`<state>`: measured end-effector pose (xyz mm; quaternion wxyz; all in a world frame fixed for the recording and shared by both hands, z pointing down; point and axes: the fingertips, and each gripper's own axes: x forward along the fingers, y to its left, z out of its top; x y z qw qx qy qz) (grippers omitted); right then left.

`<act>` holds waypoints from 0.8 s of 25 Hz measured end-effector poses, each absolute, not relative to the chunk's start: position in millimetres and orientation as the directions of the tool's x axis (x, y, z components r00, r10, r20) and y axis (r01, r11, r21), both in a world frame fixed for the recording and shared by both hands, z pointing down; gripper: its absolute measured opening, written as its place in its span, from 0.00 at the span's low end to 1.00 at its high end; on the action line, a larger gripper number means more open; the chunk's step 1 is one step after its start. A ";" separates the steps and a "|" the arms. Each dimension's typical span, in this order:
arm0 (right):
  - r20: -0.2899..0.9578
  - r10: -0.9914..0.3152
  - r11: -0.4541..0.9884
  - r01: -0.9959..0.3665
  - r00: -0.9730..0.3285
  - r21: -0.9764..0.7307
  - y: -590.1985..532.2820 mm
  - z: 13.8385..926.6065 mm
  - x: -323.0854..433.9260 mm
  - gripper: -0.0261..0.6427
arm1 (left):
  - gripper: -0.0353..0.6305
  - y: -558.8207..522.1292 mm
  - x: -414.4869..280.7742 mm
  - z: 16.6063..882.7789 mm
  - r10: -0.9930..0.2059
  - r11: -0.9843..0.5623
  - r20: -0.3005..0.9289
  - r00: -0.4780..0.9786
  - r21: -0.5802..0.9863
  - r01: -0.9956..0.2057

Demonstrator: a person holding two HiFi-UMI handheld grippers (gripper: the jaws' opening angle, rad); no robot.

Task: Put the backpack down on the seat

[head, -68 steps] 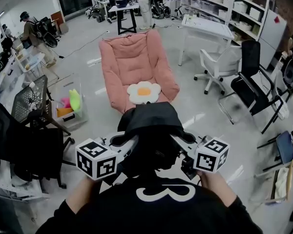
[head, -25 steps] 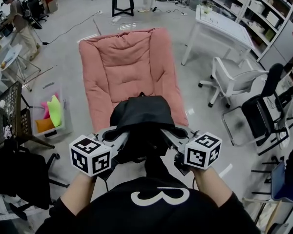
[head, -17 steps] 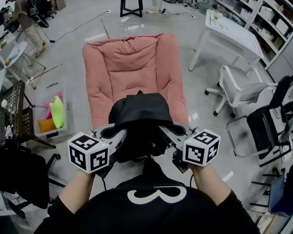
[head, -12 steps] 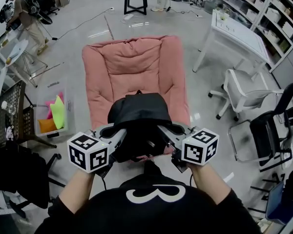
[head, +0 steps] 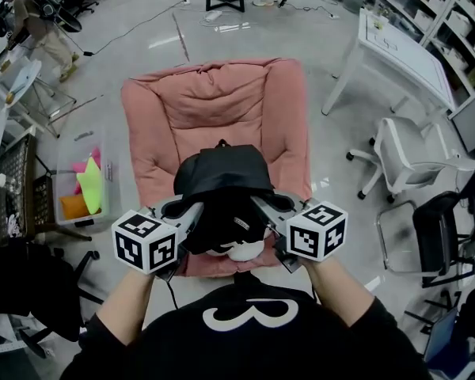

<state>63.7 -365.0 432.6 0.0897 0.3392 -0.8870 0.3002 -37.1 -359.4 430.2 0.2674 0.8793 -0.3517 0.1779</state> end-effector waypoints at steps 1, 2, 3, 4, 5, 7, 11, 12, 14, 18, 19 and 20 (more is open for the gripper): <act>0.369 -0.545 0.588 -0.657 -0.752 -0.471 -374.6 437.9 65.9 0.07 | 0.07 -369.0 -34.8 435.2 -0.524 -0.607 0.508 0.684 0.341 -0.718; 0.376 -0.542 0.586 -0.659 -0.751 -0.471 -383.8 443.0 68.1 0.07 | 0.07 -378.2 -32.6 440.3 -0.524 -0.605 0.514 0.680 0.338 -0.721; 0.383 -0.540 0.584 -0.661 -0.749 -0.470 -392.7 447.7 70.2 0.07 | 0.07 -387.3 -30.5 445.1 -0.523 -0.603 0.519 0.677 0.336 -0.723; 0.391 -0.538 0.582 -0.664 -0.747 -0.469 -401.8 452.2 72.1 0.07 | 0.07 -396.4 -28.6 449.7 -0.522 -0.602 0.523 0.674 0.334 -0.725; 0.399 -0.535 0.581 -0.667 -0.745 -0.466 -410.8 456.8 73.5 0.07 | 0.07 -405.5 -27.3 454.5 -0.521 -0.600 0.528 0.671 0.332 -0.727; 0.419 -0.524 0.583 -0.671 -0.742 -0.459 -427.3 467.1 74.0 0.07 | 0.07 -421.9 -26.7 465.4 -0.520 -0.596 0.537 0.664 0.328 -0.733; 0.469 -0.481 0.609 -0.667 -0.741 -0.429 -453.7 491.3 72.5 0.07 | 0.07 -448.5 -28.5 491.1 -0.513 -0.590 0.557 0.653 0.324 -0.740; 0.480 -0.471 0.614 -0.666 -0.740 -0.424 -459.7 498.0 71.9 0.07 | 0.07 -455.0 -29.3 498.1 -0.511 -0.589 0.560 0.652 0.324 -0.740; 0.493 -0.458 0.614 -0.664 -0.740 -0.427 -471.9 511.2 69.4 0.07 | 0.07 -467.8 -31.7 511.8 -0.511 -0.585 0.561 0.651 0.327 -0.742; 0.487 -0.455 0.608 -0.659 -0.746 -0.442 -495.4 528.4 64.5 0.07 | 0.07 -490.6 -35.8 530.1 -0.522 -0.575 0.569 0.636 0.316 -0.755; 0.491 -0.449 0.611 -0.658 -0.746 -0.441 -500.5 532.9 64.1 0.07 | 0.07 -495.6 -36.3 535.1 -0.520 -0.573 0.577 0.630 0.312 -0.758; 0.500 -0.441 0.614 -0.657 -0.745 -0.437 -504.7 538.7 63.9 0.07 | 0.07 -499.7 -36.8 541.4 -0.514 -0.568 0.587 0.625 0.313 -0.761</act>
